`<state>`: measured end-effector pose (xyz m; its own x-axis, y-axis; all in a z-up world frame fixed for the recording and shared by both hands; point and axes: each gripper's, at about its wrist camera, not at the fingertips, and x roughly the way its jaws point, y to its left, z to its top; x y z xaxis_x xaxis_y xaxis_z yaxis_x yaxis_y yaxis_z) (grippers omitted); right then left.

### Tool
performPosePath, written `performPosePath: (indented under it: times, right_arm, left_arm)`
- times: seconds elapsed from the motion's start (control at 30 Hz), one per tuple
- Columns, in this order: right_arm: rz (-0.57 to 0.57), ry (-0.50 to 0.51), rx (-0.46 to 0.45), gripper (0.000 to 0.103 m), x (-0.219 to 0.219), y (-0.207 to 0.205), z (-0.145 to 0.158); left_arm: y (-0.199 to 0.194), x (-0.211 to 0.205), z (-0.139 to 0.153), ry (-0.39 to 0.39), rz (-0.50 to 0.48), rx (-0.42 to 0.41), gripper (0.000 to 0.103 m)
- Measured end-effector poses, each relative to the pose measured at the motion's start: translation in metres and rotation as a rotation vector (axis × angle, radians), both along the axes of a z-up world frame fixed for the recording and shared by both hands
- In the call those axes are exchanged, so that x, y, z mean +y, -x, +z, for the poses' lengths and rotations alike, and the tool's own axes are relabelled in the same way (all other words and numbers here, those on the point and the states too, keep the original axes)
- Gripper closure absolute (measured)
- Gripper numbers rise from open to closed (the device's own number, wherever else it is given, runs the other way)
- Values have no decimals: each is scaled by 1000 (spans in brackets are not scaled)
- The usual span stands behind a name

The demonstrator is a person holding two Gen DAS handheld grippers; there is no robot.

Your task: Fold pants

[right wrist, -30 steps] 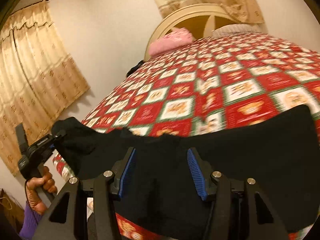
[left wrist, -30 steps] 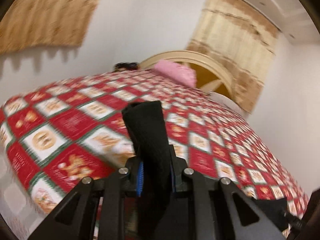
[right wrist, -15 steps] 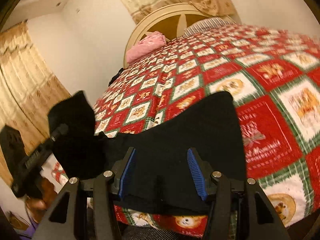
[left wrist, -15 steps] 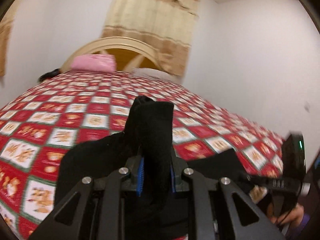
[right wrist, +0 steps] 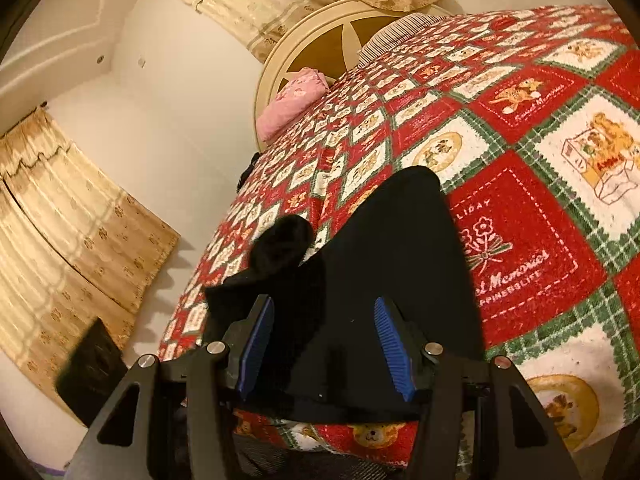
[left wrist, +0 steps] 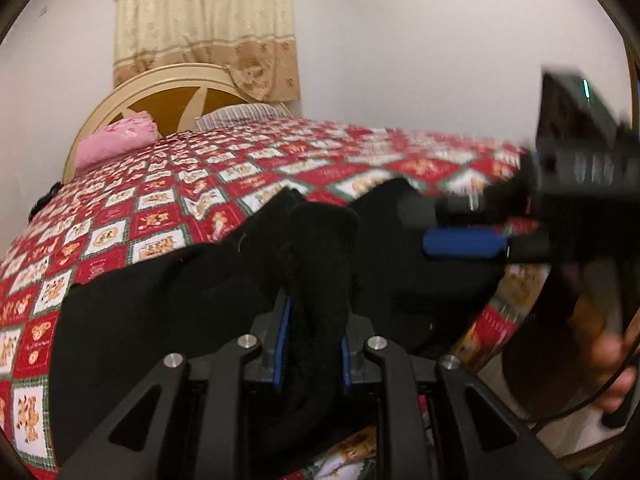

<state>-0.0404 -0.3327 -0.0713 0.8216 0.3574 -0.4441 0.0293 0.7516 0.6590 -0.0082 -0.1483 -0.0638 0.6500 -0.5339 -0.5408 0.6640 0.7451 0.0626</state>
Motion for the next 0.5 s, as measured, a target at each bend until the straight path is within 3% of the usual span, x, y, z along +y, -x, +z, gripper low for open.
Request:
performPosePath:
  times: [0.07,0.17,0.23,0.3,0.5]
  right_arm:
    - [6,-19,-6,48,0,-1,1]
    - [23,-64,-21,48,1,-3,3]
    - [34,-103,-32,48,3,-4,5]
    - [38,-116,-28,40,6,-6,6]
    - [49,-85,-7,37,14,-12,6]
  left_arm:
    - [7,-5,-7,-51,-5,-24,81]
    - [16,-11,-7,-91,-16,-63,69]
    - [19,-7,-2,-99,-26,-51,40]
    - [19,2,2,-87,12,-59,24]
    - [11,38,14,-34,107,-18,20]
